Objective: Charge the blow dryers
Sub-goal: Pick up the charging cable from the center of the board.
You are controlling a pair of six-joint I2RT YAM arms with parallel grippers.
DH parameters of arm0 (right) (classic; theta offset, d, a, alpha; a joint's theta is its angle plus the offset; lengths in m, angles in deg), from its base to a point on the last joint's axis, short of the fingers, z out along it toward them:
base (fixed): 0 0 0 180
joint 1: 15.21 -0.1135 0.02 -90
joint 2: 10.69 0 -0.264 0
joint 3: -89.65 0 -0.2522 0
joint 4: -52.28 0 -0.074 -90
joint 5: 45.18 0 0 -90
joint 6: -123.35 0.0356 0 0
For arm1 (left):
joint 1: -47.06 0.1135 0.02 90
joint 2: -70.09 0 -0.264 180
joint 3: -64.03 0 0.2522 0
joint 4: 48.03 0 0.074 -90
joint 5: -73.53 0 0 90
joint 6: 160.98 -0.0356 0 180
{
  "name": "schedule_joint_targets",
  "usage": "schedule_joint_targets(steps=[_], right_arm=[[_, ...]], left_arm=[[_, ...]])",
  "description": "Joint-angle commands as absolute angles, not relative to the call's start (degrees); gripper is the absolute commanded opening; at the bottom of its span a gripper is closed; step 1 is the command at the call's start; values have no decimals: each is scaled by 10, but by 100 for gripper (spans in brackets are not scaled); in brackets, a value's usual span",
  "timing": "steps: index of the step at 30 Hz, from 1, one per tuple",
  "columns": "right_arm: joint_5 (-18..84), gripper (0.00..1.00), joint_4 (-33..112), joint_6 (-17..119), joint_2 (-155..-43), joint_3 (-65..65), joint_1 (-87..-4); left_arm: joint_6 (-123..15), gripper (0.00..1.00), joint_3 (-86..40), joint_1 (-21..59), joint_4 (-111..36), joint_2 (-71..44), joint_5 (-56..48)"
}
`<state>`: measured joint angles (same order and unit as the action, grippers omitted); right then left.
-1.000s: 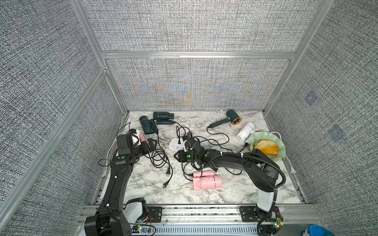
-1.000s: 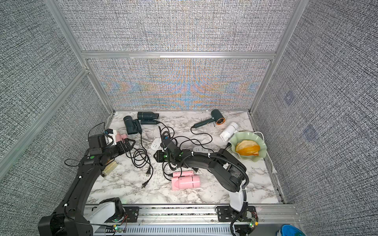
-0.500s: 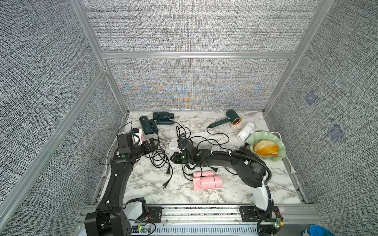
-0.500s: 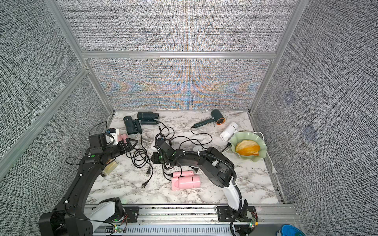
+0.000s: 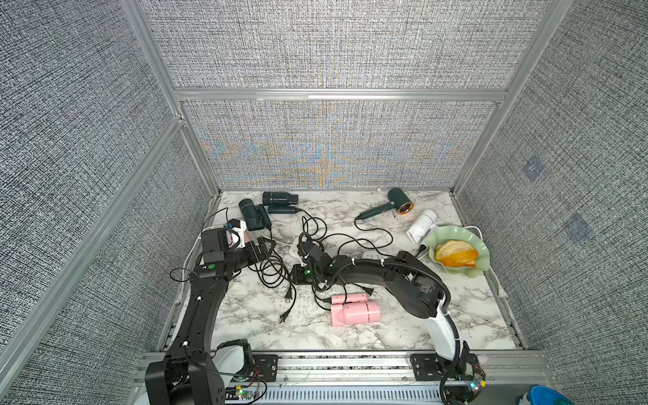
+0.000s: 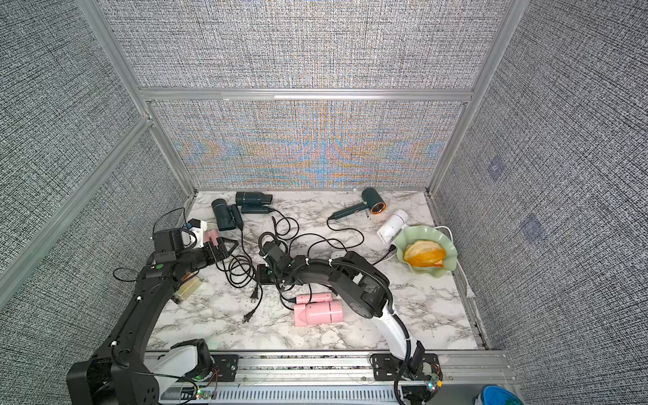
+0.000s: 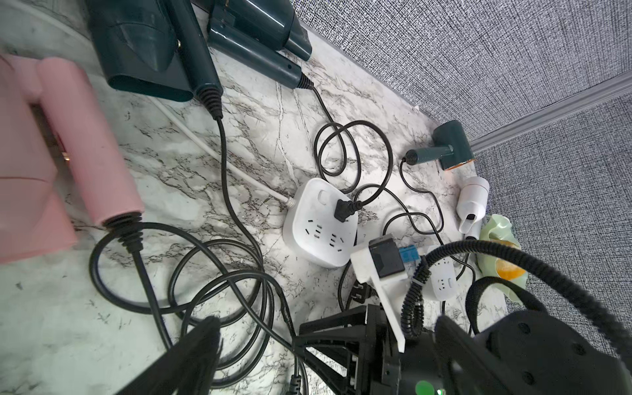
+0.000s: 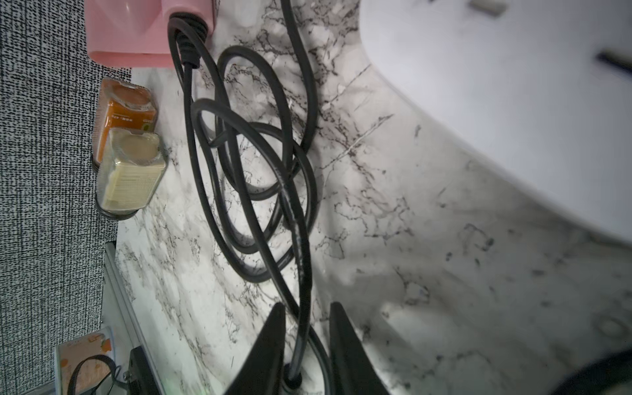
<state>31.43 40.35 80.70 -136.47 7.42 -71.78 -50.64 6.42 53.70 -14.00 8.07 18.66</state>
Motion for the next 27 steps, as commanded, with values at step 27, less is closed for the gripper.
schedule_joint_targets(steps=[27], right_arm=[[427, 8, 325, 711, -1225, 41, -708]], left_arm=[[-521, 96, 69, 537, -170, 110, 225]])
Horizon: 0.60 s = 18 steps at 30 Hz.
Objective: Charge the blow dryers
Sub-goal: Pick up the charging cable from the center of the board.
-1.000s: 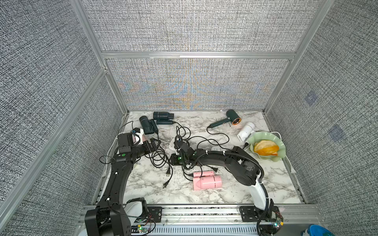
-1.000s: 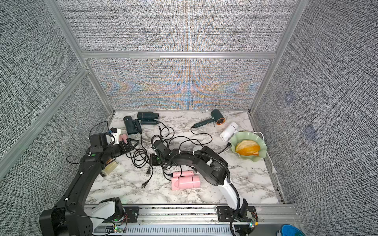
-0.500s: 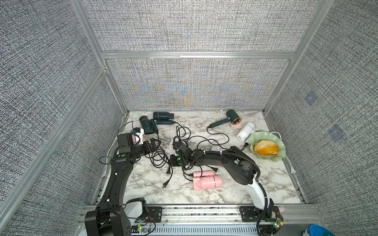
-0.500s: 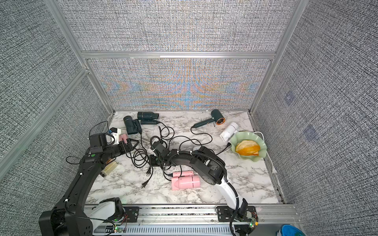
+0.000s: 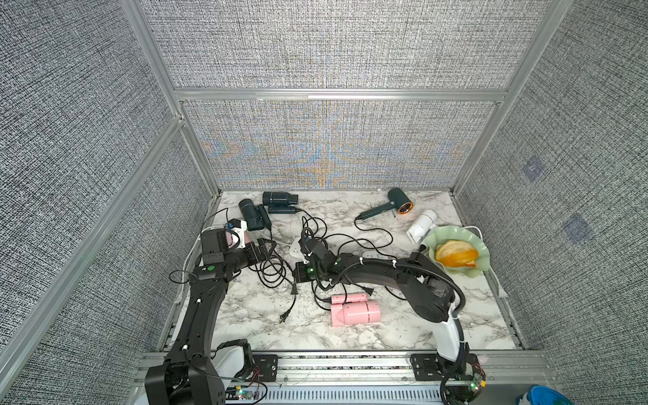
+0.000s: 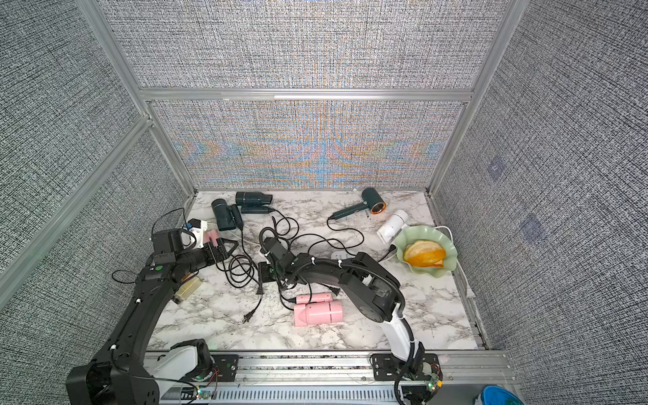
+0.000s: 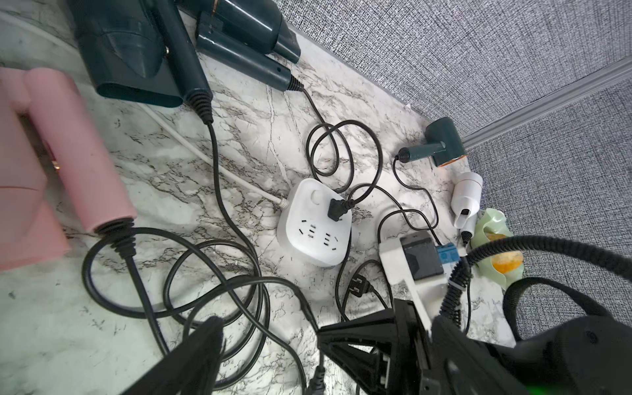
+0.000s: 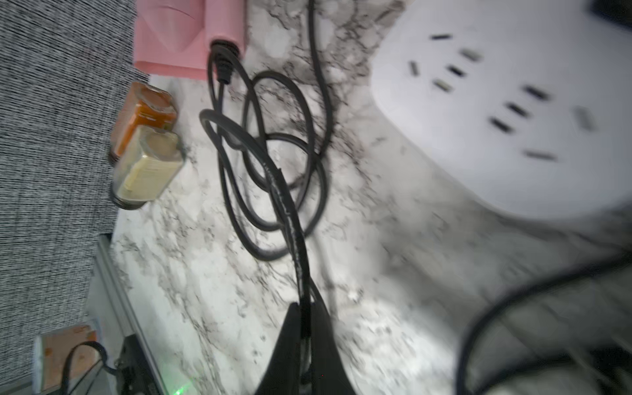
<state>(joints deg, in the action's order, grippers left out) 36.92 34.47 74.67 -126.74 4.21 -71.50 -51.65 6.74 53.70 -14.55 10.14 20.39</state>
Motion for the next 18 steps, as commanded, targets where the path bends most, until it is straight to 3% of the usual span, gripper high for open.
schedule_joint_targets(steps=[1, 18], right_arm=[[437, 8, 316, 708, -1213, 38, -705], [521, 8, 245, 643, -1064, 12, -636]], left_arm=[[-521, 96, 71, 538, -173, 113, 227], [-525, 88, 80, 538, -185, 114, 255]])
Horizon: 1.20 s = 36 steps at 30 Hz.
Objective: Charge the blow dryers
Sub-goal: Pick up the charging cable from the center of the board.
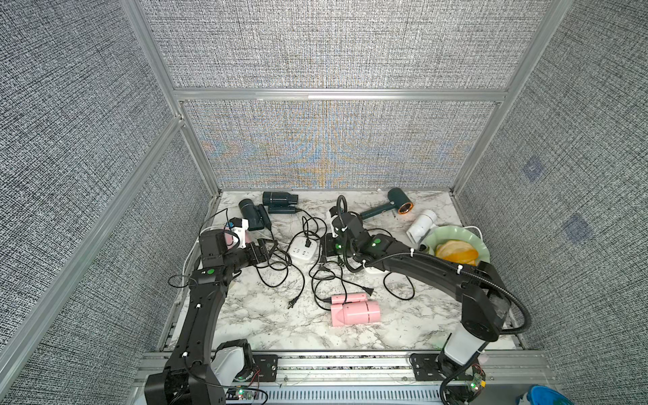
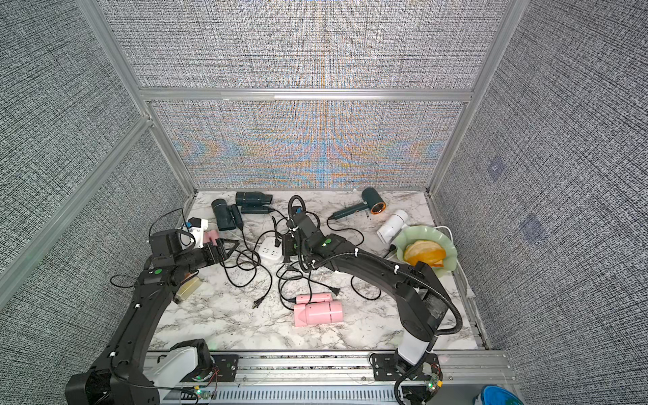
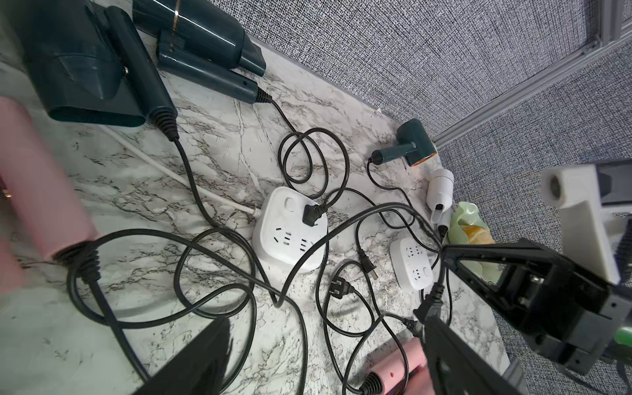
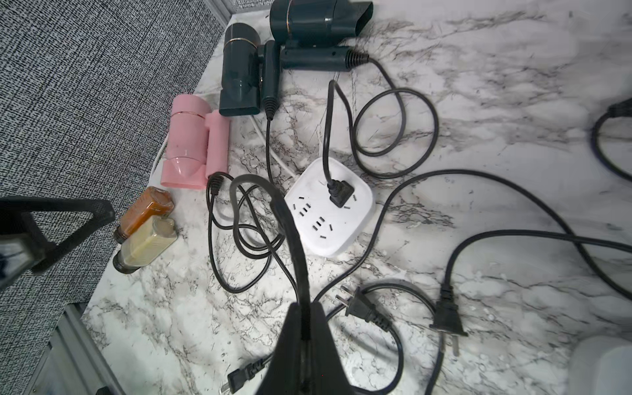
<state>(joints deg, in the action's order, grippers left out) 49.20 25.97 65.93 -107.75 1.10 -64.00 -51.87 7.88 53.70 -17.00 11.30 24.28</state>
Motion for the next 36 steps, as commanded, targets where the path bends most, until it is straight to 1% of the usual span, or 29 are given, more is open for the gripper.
schedule_joint_targets(steps=[1, 6, 9, 11, 14, 19, 27, 33, 36], right_arm=[[523, 8, 244, 639, -1056, 11, -634], [524, 8, 236, 624, -1031, 14, -632], [480, 8, 242, 614, -1035, 16, -632], [442, 8, 252, 607, -1045, 16, -641], [432, 8, 258, 599, -1058, 11, -665], [431, 8, 285, 605, -1068, -23, -703], [445, 8, 328, 630, -1079, -104, -746], [433, 8, 388, 645, -1079, -155, -758], [431, 8, 416, 653, -1082, -174, -762]], left_arm=[[-524, 87, 80, 538, -185, 112, 255], [-521, 82, 81, 538, -181, 99, 257], [-522, 80, 81, 538, -179, 93, 254], [-522, 76, 80, 537, -178, 93, 246], [-521, 72, 83, 537, -172, 87, 216], [-520, 72, 82, 536, -160, 75, 187], [-508, 71, 91, 510, -144, 59, 124], [-488, 72, 69, 462, -118, 29, 48], [-468, 71, 64, 441, -122, 7, 41]])
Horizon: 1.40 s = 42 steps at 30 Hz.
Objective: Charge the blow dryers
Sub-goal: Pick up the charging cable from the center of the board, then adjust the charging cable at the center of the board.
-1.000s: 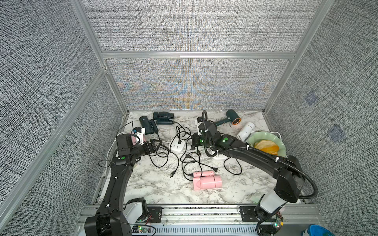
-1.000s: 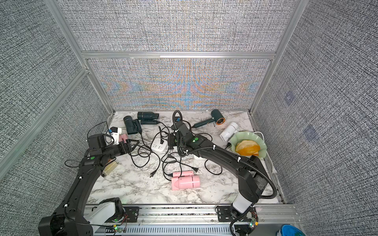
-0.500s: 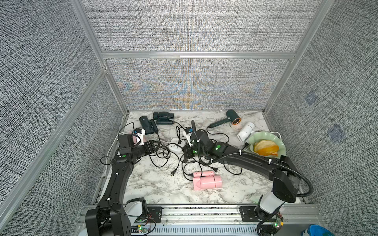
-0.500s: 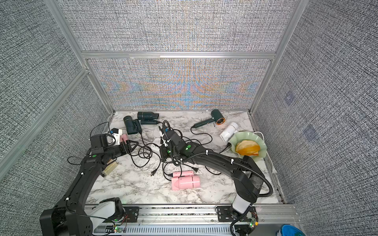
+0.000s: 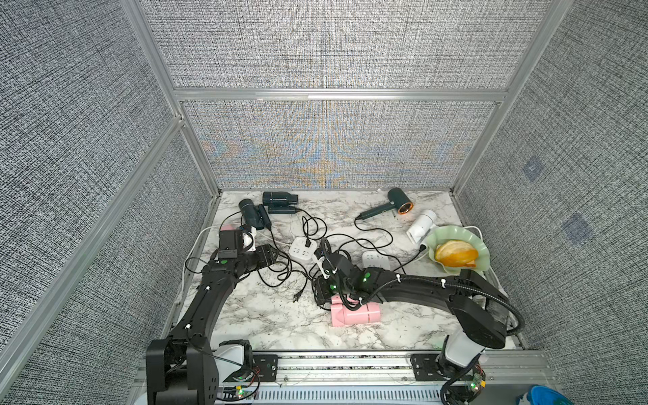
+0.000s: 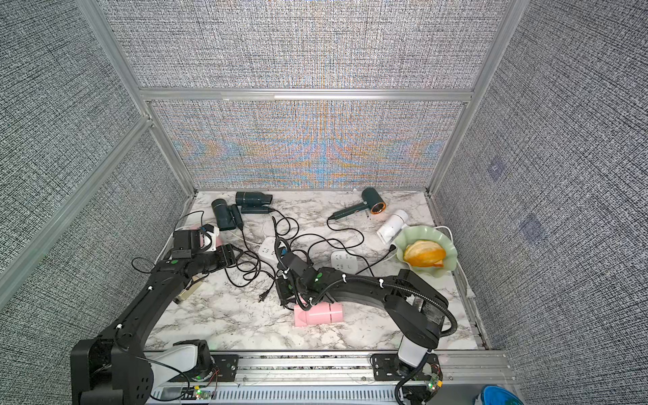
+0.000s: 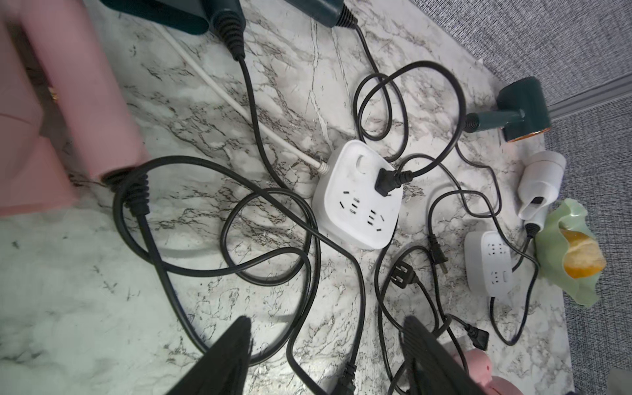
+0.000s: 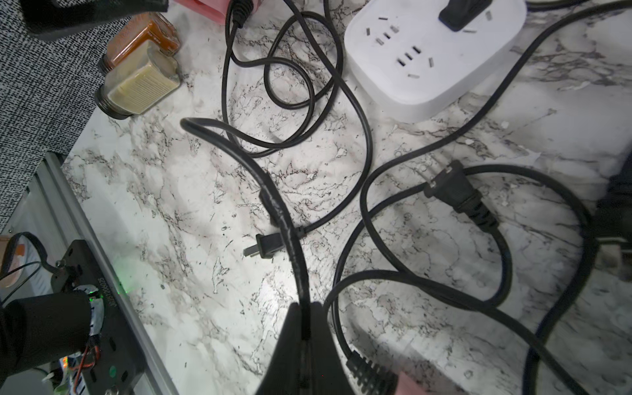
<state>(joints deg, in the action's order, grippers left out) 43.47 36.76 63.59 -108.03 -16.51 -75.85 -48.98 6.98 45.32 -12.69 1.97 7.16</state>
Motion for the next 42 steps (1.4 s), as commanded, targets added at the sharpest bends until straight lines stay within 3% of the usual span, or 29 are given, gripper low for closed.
schedule_joint_targets(steps=[1, 18, 42], right_arm=[[426, 8, 426, 656, -1084, -179, -763], [455, 7, 411, 645, -1097, -190, -785], [465, 7, 416, 655, -1098, -196, -785]], left_arm=[[-460, 71, 62, 434, -126, -1, 41], [-365, 60, 42, 346, -226, -159, 59], [-279, 34, 76, 342, -342, -228, 61]])
